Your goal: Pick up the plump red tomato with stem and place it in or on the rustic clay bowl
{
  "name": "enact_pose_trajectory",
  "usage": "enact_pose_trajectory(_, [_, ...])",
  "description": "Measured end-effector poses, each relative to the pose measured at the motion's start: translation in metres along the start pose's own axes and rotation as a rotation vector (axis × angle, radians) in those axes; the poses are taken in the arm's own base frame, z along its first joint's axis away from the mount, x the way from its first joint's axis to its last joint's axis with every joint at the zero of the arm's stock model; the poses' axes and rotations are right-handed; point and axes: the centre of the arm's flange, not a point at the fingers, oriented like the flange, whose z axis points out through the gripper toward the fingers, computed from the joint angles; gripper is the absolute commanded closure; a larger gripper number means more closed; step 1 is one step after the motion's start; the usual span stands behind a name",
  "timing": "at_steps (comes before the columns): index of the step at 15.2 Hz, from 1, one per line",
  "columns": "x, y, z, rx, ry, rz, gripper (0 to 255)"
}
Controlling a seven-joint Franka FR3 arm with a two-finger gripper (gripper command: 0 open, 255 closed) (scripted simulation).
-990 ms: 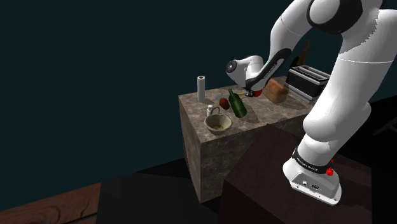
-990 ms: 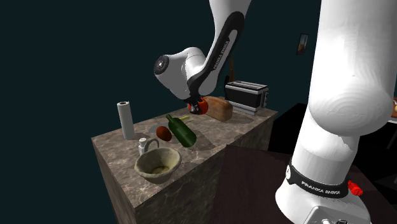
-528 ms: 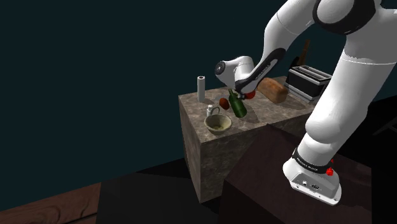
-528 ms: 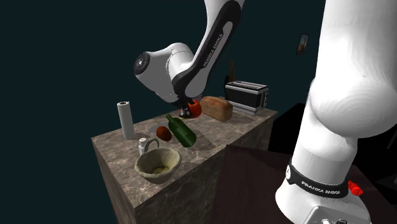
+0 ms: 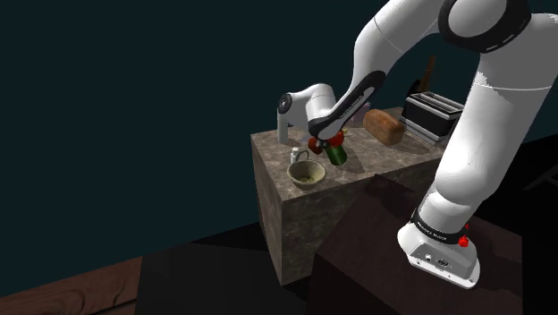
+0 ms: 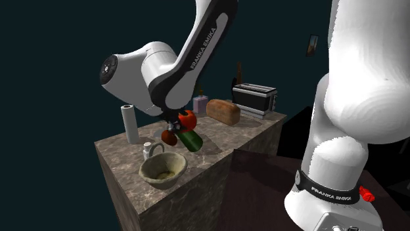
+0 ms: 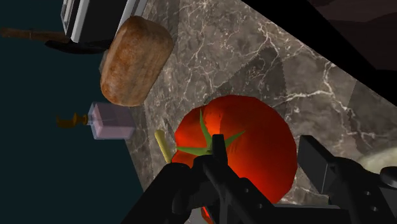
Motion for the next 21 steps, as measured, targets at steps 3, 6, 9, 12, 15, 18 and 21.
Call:
enact_pose_trajectory(3, [0.006,-0.019,-0.031,0.000,0.000,0.000,255])
enact_pose_trajectory(6, [0.016,-0.041,-0.062,0.001,0.000,0.000,255])
enact_pose_trajectory(9, [0.023,-0.068,-0.093,0.001,0.000,0.000,255])
enact_pose_trajectory(12, [0.029,-0.086,-0.109,0.000,0.000,0.000,255])
enact_pose_trajectory(15, [0.033,-0.099,-0.100,0.000,-0.001,0.000,255])
enact_pose_trajectory(18, [0.036,-0.110,-0.090,0.000,-0.001,0.000,255])
enact_pose_trajectory(21, [0.042,-0.122,-0.079,0.000,-0.002,0.000,255])
